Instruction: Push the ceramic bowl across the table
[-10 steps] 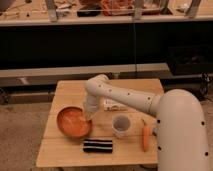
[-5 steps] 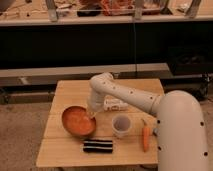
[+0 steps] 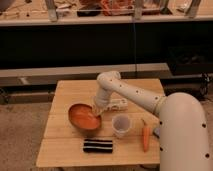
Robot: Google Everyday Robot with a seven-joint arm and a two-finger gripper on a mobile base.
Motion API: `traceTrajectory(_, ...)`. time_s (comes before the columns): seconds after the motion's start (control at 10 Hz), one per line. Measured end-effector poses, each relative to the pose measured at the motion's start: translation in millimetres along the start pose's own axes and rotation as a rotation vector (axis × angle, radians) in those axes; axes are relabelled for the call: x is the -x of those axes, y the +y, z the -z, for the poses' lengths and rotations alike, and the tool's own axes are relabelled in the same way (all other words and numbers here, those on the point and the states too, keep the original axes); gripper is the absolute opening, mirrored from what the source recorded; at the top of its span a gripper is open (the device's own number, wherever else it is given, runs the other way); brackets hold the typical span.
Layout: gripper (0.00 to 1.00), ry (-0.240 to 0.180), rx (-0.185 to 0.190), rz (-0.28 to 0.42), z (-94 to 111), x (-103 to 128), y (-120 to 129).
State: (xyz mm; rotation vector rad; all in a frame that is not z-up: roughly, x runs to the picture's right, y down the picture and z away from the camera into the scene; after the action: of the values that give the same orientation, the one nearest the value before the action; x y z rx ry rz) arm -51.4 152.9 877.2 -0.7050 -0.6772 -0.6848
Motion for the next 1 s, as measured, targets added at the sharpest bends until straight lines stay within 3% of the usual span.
traceTrajectory(0.4, 0.01, -0.025, 0.003, -0.069, 19, -36, 21)
traceTrajectory(0.7, 0.01, -0.032, 0.004, -0.090, 21, -41, 18)
traceTrajectory(1.0, 0.01, -0.037, 0.002, -0.131, 34, -66, 35)
